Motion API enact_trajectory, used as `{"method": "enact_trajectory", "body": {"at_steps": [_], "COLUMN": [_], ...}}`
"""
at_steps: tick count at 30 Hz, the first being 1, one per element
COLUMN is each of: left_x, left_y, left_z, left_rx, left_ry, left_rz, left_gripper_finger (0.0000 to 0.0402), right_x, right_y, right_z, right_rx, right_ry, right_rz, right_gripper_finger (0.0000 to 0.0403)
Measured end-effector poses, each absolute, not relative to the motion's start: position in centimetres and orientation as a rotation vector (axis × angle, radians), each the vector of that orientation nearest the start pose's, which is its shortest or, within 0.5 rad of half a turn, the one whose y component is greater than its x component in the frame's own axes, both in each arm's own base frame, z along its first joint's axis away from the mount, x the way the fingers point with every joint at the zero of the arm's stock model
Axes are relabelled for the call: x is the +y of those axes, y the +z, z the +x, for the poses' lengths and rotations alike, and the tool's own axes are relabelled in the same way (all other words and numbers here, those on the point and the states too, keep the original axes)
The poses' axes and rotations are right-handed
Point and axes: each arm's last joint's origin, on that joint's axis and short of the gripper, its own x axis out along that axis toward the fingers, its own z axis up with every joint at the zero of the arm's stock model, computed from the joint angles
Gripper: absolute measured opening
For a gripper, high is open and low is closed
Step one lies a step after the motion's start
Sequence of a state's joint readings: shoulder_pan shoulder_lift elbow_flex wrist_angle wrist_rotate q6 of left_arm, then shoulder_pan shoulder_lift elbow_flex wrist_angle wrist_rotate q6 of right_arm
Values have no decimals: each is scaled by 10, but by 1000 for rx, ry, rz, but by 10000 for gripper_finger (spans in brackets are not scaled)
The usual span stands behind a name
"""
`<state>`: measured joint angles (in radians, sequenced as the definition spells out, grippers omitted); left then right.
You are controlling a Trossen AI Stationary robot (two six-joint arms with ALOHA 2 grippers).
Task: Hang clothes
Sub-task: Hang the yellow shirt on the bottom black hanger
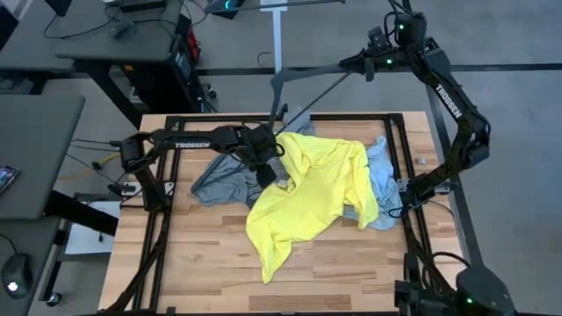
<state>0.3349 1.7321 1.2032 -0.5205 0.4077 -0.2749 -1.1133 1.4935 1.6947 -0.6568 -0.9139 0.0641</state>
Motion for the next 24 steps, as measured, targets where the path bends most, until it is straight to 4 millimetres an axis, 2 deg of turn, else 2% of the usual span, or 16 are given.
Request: {"method": "enact_trajectory", "body": {"at_steps": [5,10,19,24], "left_x": [106,107,112,103], "left_y": [198,195,175,162], "left_z": [334,334,343,353], "left_rx": [934,944,957,961], "left_ry": [17,23,162,114], "left_rz": [-722,-684,-725,-796], "left_gripper_finger": [88,101,103,103], "right_x": [-253,-251,-248,-248], "right_y": [440,442,441,440], "right_z": [149,146,150,150], "right_rx": [259,254,270,278], "right_ry": [-203,-205,-184,-182], "right_rz": [437,415,395,393], "right_gripper_finger": [31,31,31,31]}}
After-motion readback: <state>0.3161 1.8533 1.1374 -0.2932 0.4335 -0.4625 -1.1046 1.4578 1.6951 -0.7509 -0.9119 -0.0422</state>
